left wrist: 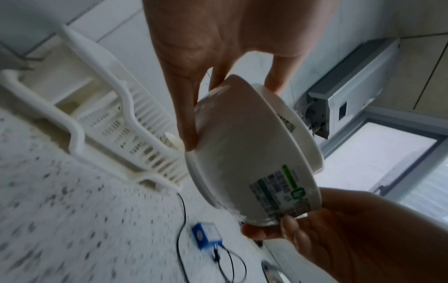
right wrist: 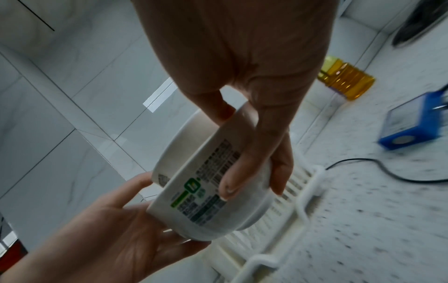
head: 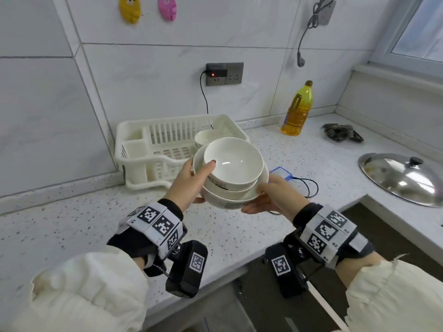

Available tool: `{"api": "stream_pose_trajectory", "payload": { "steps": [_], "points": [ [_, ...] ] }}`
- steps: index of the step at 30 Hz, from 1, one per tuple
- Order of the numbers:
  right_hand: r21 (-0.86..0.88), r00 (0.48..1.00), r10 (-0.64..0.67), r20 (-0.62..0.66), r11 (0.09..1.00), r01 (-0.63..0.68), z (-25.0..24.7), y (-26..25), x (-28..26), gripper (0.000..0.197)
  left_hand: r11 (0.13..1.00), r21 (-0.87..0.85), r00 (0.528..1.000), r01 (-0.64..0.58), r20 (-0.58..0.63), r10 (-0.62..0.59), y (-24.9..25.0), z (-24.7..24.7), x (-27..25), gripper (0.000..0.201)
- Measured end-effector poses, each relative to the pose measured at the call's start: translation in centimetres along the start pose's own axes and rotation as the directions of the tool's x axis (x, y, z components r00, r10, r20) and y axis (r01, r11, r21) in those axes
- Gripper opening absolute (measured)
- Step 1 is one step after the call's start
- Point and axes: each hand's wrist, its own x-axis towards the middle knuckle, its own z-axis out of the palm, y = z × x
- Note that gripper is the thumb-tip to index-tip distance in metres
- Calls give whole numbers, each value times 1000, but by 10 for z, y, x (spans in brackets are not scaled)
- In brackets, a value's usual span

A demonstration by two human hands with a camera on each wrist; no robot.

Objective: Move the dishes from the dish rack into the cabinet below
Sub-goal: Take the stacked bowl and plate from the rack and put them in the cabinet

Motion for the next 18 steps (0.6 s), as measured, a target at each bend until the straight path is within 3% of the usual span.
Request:
{"api": "stream_pose_trajectory", "payload": {
  "steps": [6, 9, 15, 18],
  "points": [
    [-36, 990, 119, -72, 992, -121, -33, 67, -74, 32, 983, 108, 981, 147, 108, -159, -44, 59, -53, 53],
    [-42, 983, 166, -75, 985, -169, -49, 103, -98, 36, 965, 141, 953, 222, 179, -246, -72, 81, -65, 49],
    [-86, 973, 219, -79, 971, -225, -57, 171, -123, 22, 912, 249, 897, 327, 222, -382, -143, 116, -71, 51],
    [-84, 951, 289, -113, 951, -299, -53, 214, -117, 28, 881, 287, 869, 377, 220, -444, -186, 124, -72, 55]
  ]
}}
